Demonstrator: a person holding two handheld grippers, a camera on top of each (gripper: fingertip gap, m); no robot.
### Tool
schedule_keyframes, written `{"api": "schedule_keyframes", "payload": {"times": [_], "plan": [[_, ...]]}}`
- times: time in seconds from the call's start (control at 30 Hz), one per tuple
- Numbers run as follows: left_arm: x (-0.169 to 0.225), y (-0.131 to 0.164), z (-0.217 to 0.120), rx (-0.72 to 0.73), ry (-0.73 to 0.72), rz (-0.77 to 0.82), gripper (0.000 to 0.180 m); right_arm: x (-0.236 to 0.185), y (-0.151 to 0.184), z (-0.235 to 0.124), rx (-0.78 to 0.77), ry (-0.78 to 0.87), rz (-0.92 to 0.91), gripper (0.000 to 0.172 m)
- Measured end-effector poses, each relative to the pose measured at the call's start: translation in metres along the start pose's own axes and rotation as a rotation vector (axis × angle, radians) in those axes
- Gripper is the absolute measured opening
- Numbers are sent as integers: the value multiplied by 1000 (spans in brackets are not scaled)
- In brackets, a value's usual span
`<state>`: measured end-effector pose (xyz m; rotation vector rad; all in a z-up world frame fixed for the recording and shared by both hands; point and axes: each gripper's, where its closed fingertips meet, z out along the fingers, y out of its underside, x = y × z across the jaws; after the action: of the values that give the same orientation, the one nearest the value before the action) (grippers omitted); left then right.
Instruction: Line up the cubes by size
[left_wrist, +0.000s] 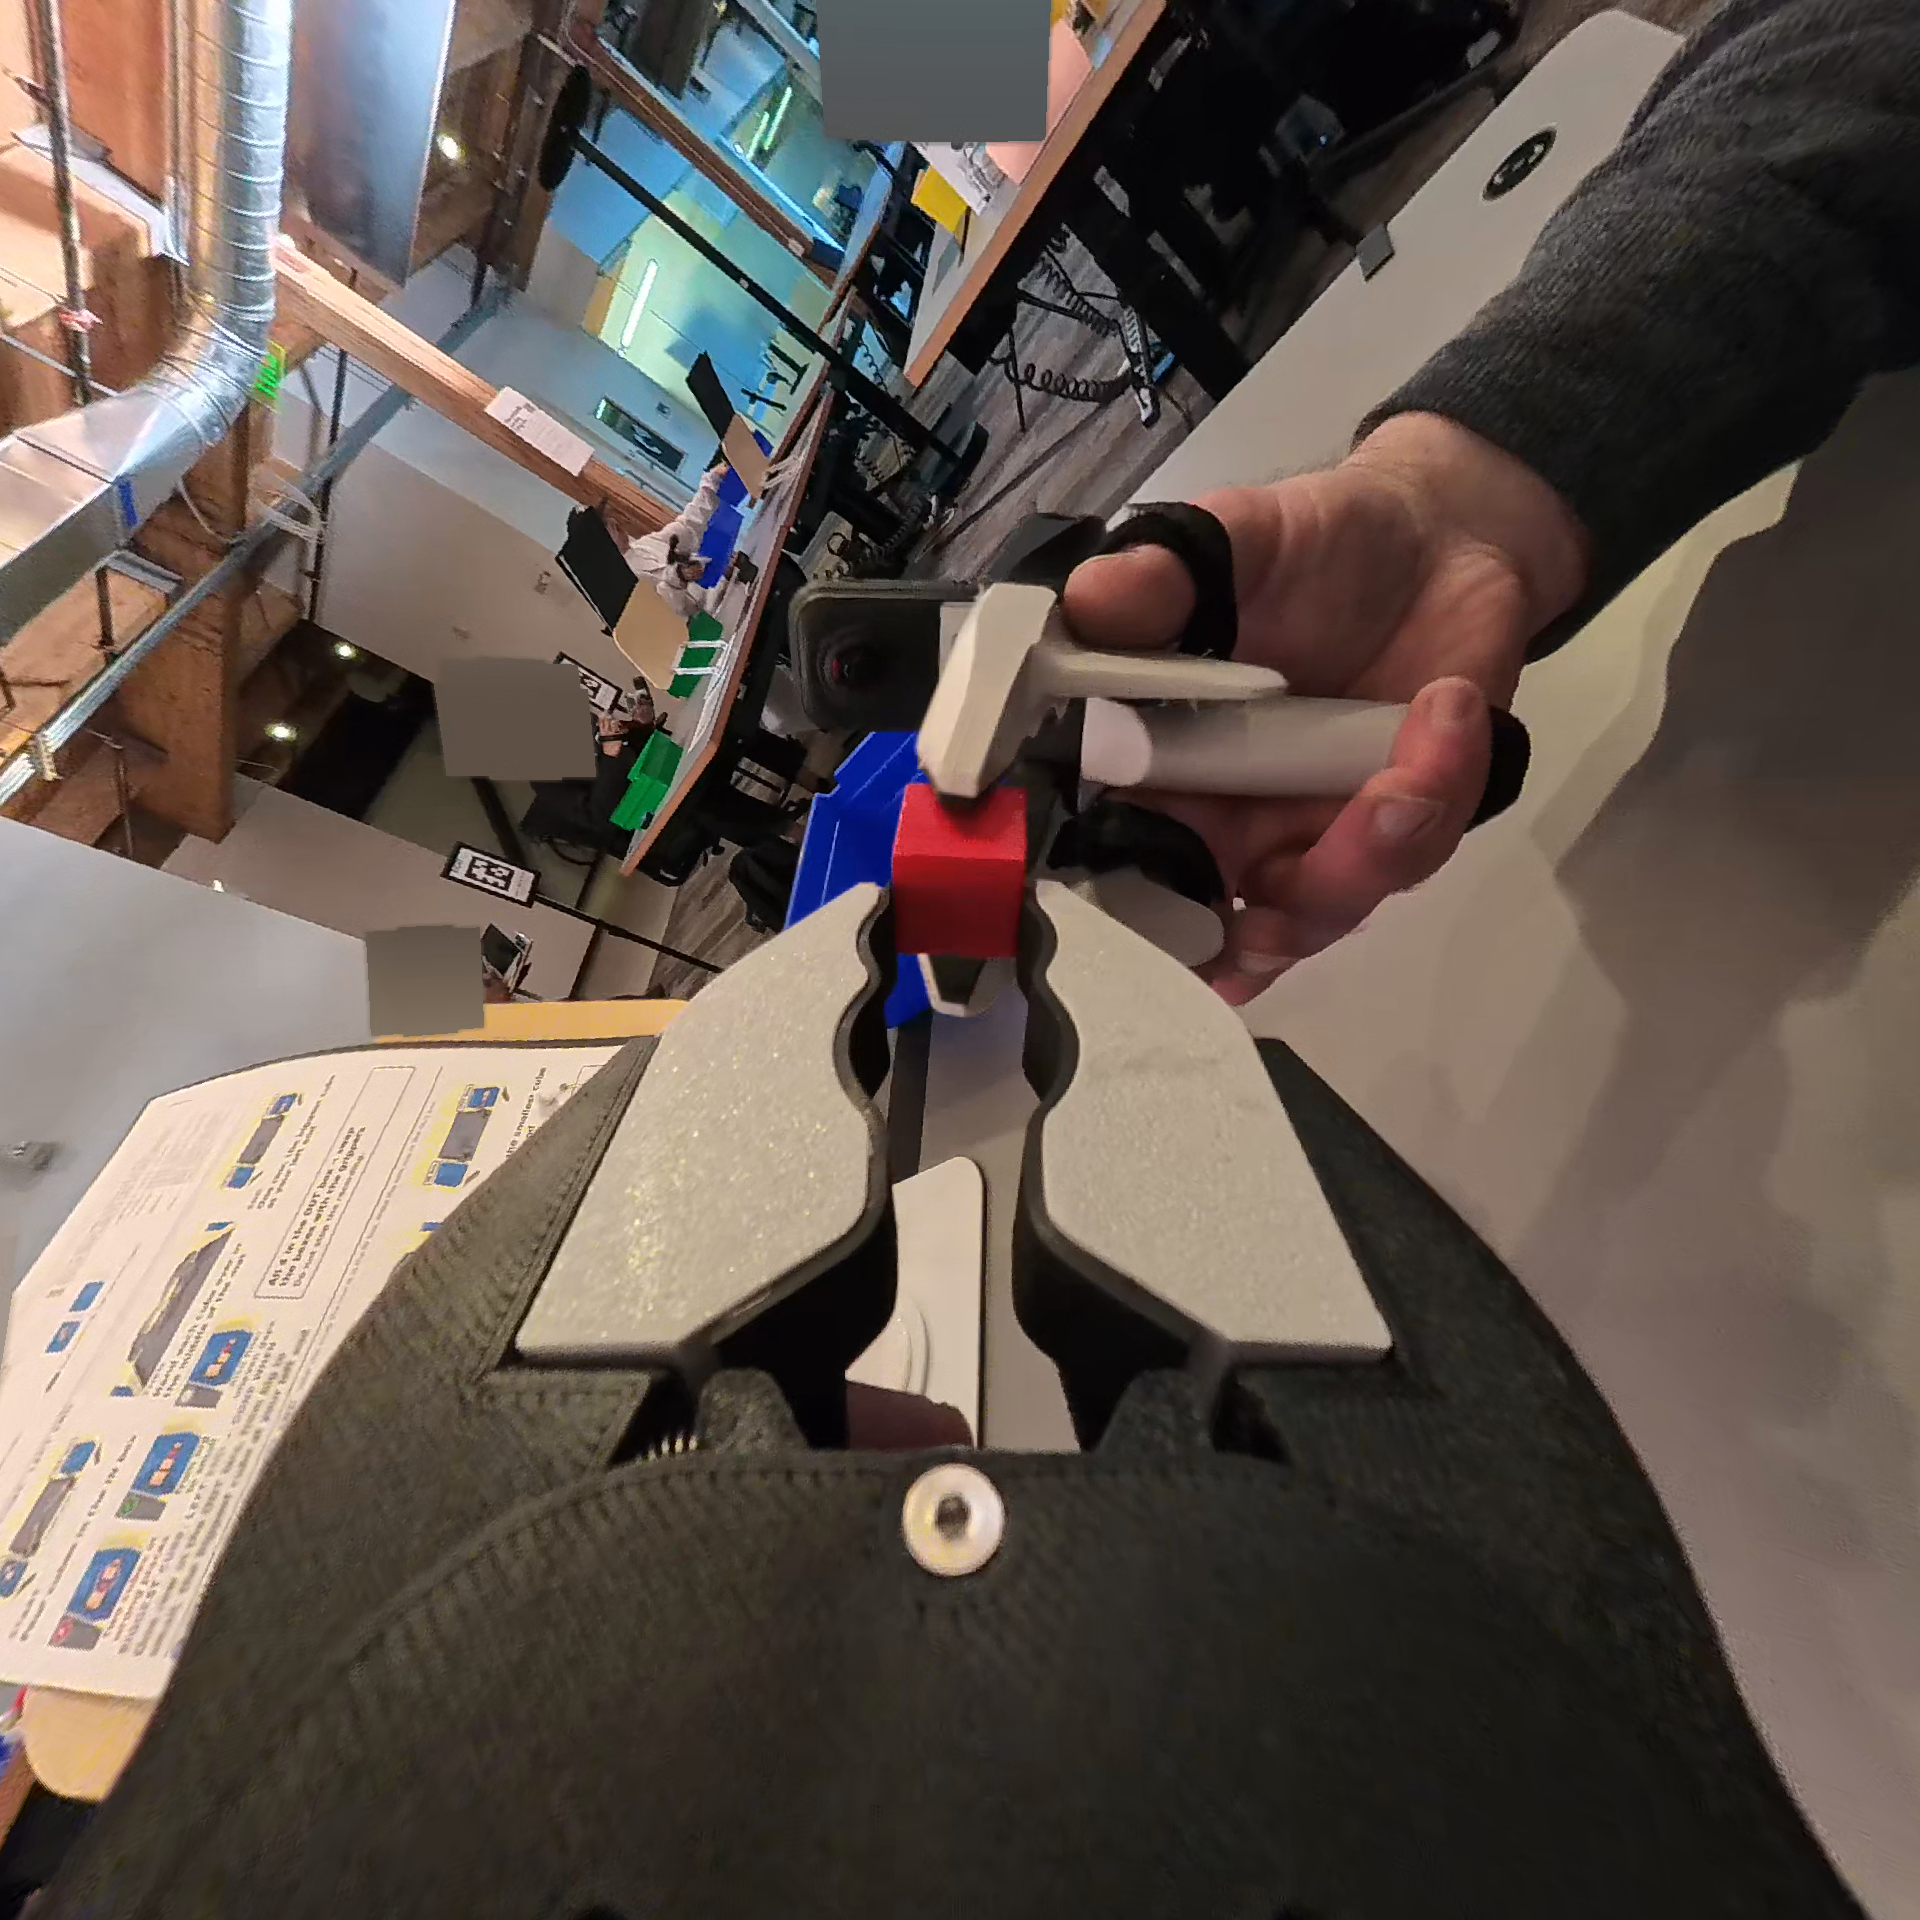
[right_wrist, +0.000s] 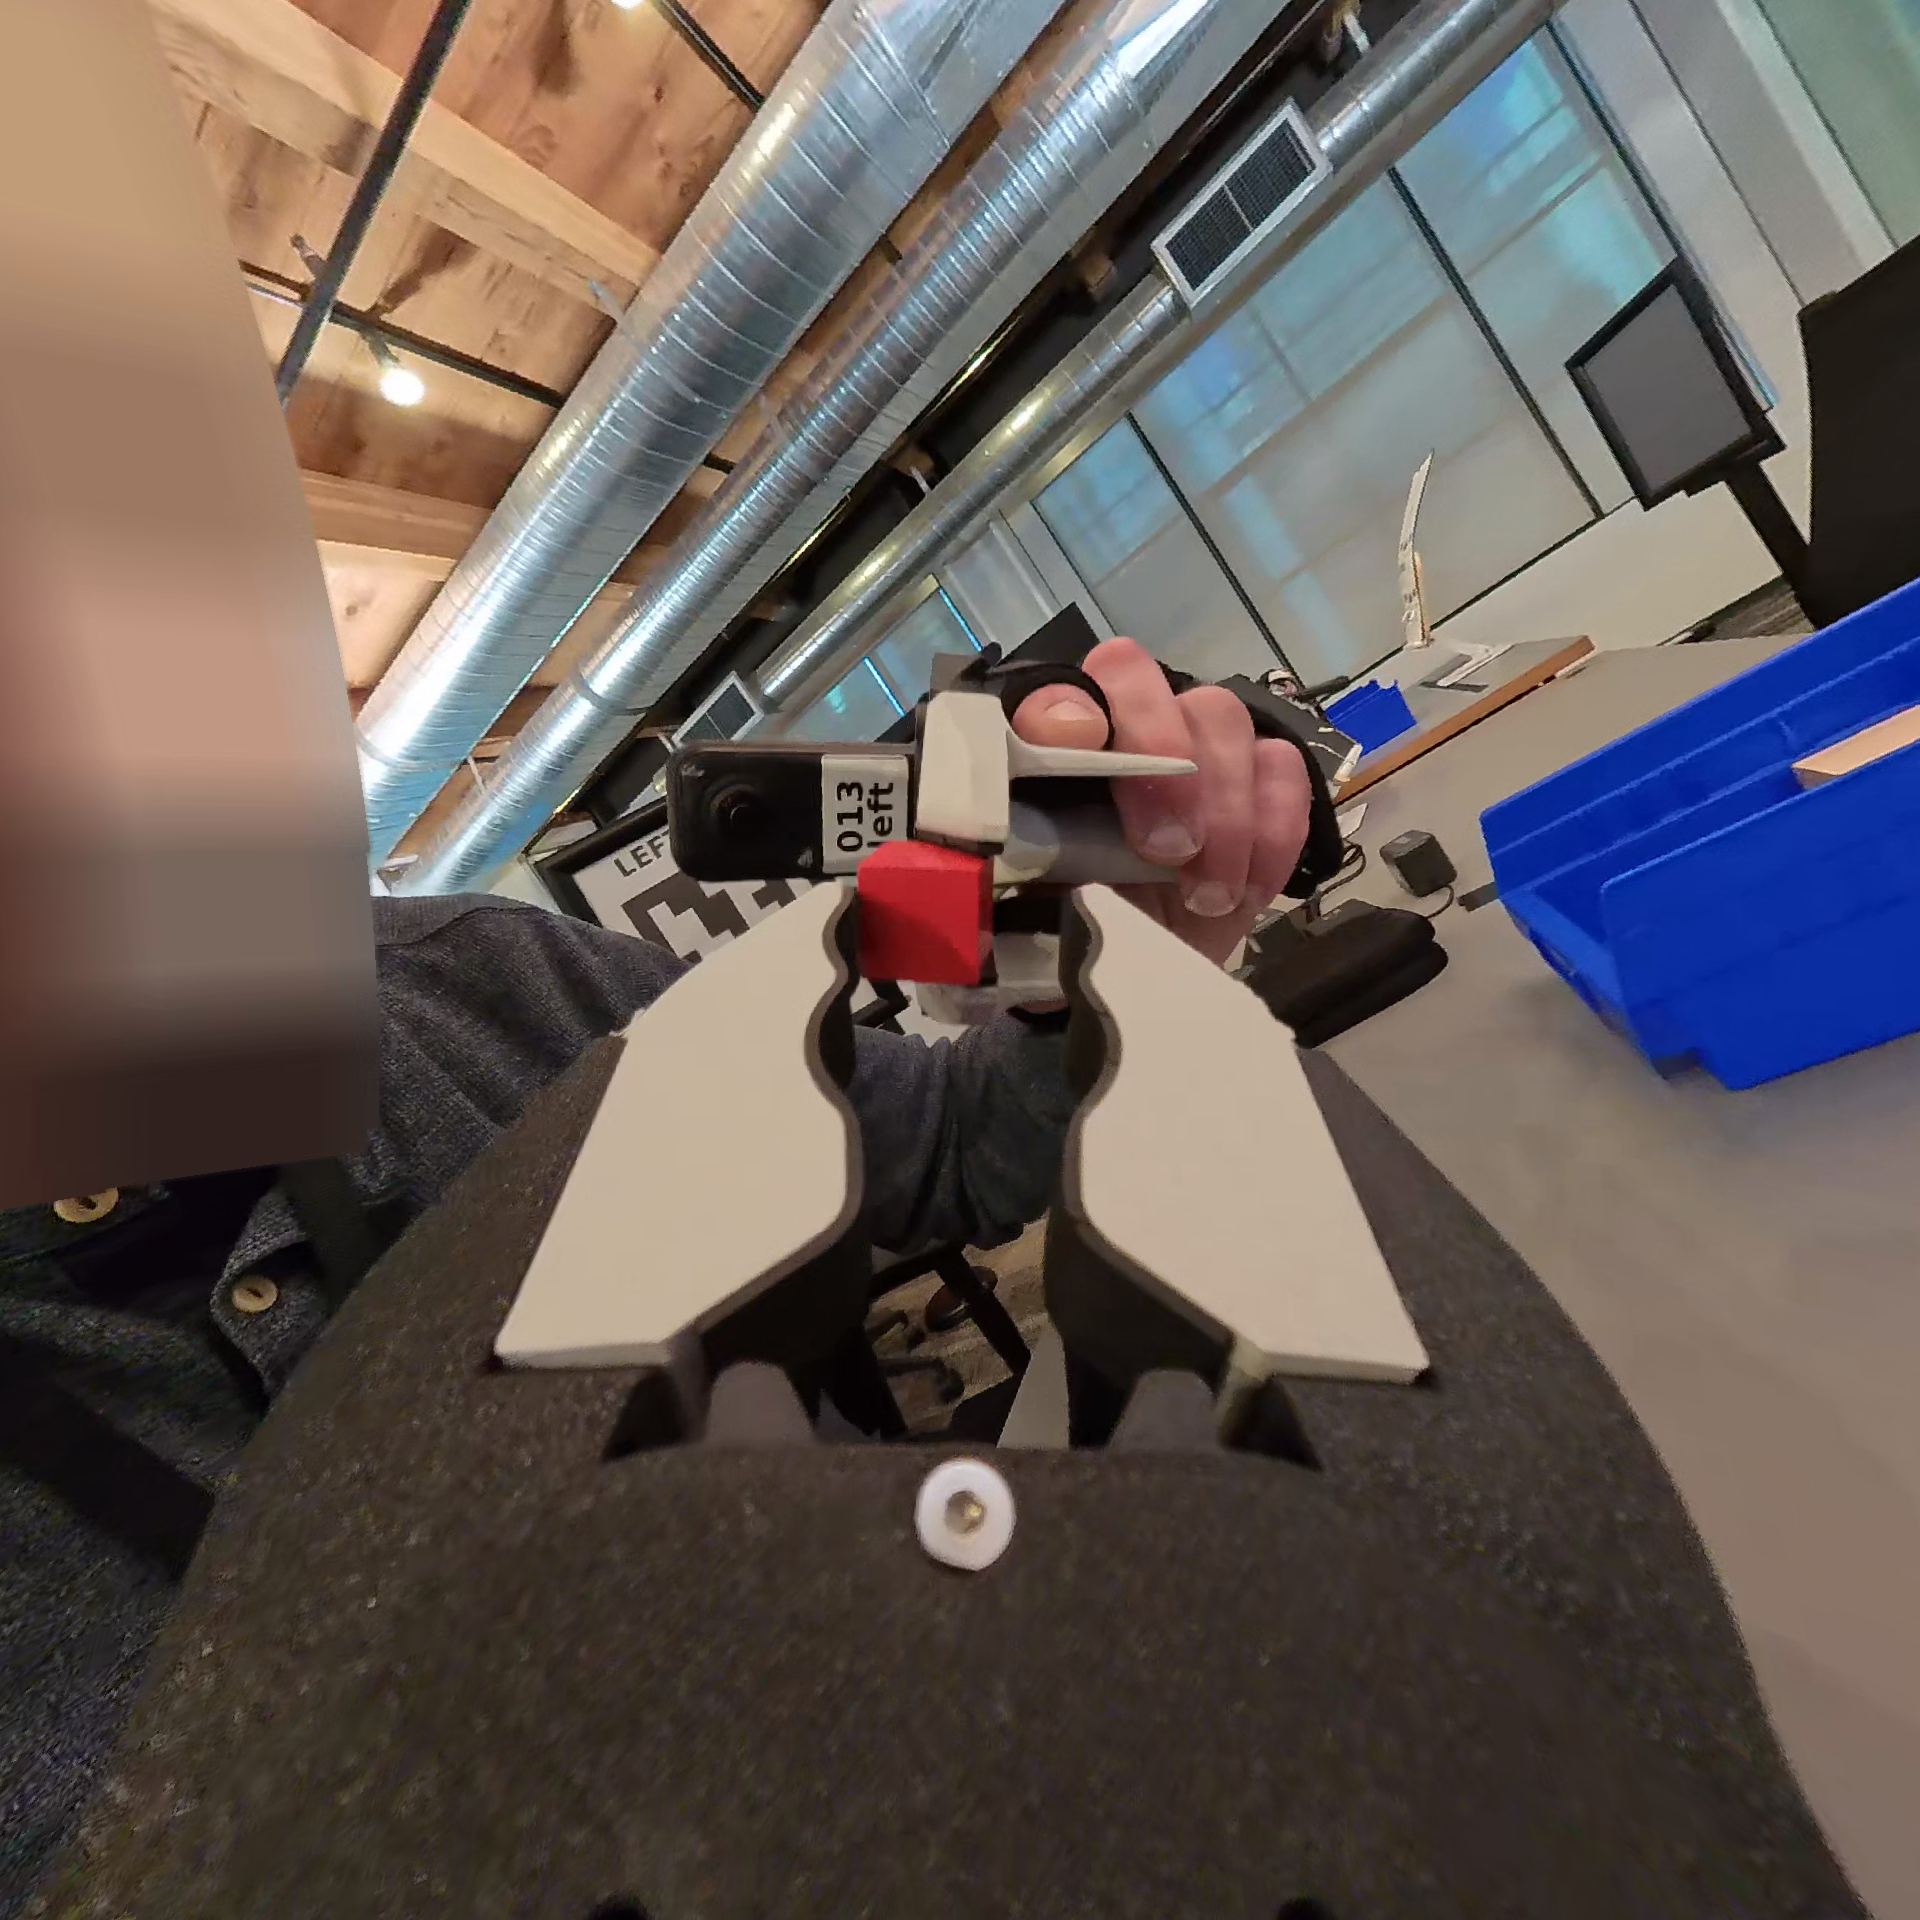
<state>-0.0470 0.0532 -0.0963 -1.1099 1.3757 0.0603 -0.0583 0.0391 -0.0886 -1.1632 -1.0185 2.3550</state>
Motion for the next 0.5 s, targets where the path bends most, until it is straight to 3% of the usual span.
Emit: {"api": "schedule_keyframes", "payload": {"times": [0.13, 0.33, 0.43, 0.5], "plan": [[1, 4, 3, -21, -4, 10, 21, -1, -4, -4, 0, 18, -14, 21], [-1, 11, 8, -66, -22, -7, 25, 2, -9, -16, -35, 105, -104, 21], [-5, 24, 3, -121, -47, -48, 25, 2, -32, -44, -73, 239, -276, 21], [-5, 35, -2, -137, -60, -86, 16, 6, -60, -76, -106, 371, -414, 21]]}}
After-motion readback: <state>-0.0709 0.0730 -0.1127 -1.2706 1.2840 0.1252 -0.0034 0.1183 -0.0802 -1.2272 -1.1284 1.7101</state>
